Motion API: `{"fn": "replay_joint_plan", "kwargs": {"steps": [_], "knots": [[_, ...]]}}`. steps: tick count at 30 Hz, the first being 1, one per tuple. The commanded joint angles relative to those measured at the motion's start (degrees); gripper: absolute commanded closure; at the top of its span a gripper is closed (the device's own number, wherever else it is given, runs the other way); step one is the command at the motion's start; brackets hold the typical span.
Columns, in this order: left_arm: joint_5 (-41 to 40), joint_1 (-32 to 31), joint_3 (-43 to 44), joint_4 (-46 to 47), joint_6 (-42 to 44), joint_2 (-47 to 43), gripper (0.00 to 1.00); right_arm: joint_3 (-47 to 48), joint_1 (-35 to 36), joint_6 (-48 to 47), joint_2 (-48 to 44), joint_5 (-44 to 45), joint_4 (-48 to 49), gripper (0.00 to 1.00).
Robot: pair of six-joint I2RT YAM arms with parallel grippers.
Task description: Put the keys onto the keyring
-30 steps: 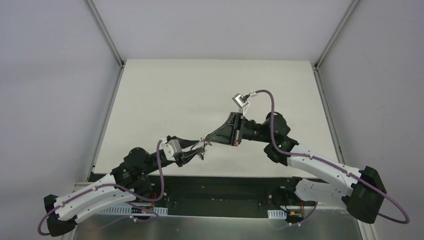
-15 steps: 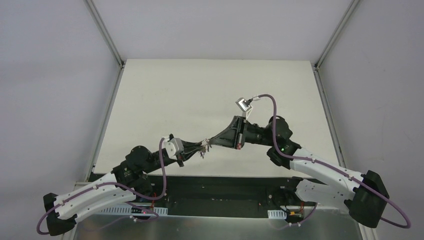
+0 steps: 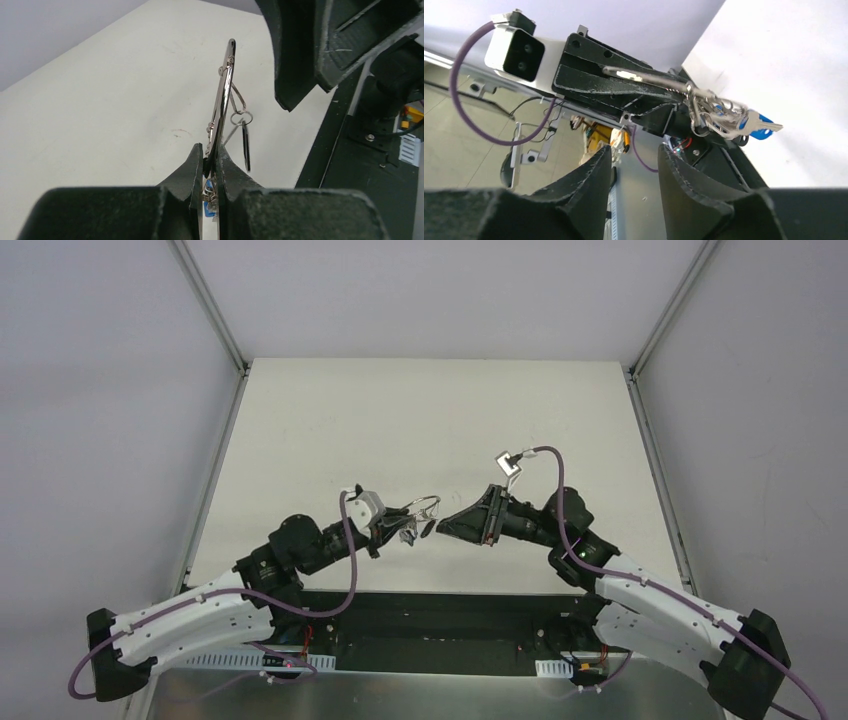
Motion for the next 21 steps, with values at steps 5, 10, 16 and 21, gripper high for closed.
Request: {"fn": "replay_joint_plan", "kwargs": {"steps": [5, 10, 16, 21], "knots": [[-13.84, -0.10, 8.00, -0.82, -0.11, 11.20, 1.00, -2.07, -1.83, -5.13, -7.25, 13.89, -14.78, 0.51], [-19.31, 0.00, 12.66, -3.89, 0.05, 19.73, 1.00, -2.55, -1.78, -6.56, -10.93, 24.36, -23.10, 0.48], [-19.51, 2.23, 19.40, -7.14, -0.35, 31.76, 1.00, -3.73, -1.83, -6.66, -13.25, 29.35, -26.56, 0.48], [-16.81, 5.45, 22.59, -6.00, -0.34, 39.55, 1.00, -4.89, -1.83, -5.94, -12.69, 29.05, -26.96, 0.48]]}}
